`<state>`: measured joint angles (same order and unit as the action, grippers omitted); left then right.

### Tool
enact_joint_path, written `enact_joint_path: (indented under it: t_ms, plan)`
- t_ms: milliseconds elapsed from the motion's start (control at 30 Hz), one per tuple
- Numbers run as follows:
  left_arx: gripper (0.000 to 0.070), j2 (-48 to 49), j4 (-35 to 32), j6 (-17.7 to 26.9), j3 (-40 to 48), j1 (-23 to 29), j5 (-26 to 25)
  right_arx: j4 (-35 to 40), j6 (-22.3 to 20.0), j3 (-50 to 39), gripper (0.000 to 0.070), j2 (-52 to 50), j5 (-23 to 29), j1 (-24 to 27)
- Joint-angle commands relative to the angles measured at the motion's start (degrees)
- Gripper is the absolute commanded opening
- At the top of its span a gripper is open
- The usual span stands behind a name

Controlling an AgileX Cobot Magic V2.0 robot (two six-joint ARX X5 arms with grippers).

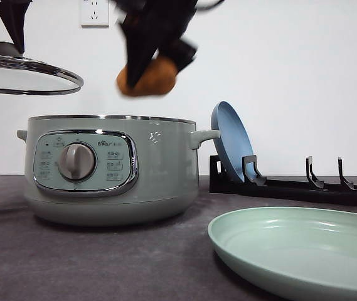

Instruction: Transfer potato from steamer to green plate

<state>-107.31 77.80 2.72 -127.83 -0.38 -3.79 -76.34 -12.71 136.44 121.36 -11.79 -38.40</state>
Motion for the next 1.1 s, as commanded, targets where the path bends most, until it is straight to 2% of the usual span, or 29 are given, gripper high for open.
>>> enact_joint_path:
  t_ms: [0, 133, 300, 667, 767, 900, 1067]
  plan:
    - [0.0003, 0.13, -1.44, 0.72, -2.67, 0.11, -0.22, -1.84, 1.97, 1.74, 0.0212, -2.41, 0.10, -0.02]
    - [0.0003, 0.13, -1.37, 0.72, -2.67, 0.11, -0.22, -4.66, 3.44, -0.37, 0.0212, -9.48, 2.03, 0.10]
    - [0.0003, 0.13, -1.12, 0.72, -2.67, 0.09, -0.22, -4.74, 5.49, -9.65, 0.0212, -21.64, 3.32, 0.22]
    - [0.0003, 0.13, -1.07, 0.72, -2.67, 0.09, -0.24, -4.39, 11.54, -45.59, 0.0212, -52.98, 3.26, 0.42]
    - [0.0003, 0.13, -1.05, 0.72, -2.67, 0.09, -0.22, -0.56, 16.04, -56.46, 0.0212, -60.83, 3.22, 0.38]
    - [0.0003, 0.13, -1.05, 0.70, -2.67, 0.09, -0.22, 9.02, 22.91, -70.78, 0.0212, -70.53, 3.30, 0.40]
    - [0.0003, 0.13, -1.05, 0.72, -2.67, 0.09, -0.22, 19.88, 30.55, -84.89, 0.0212, -77.29, 3.30, 0.40]
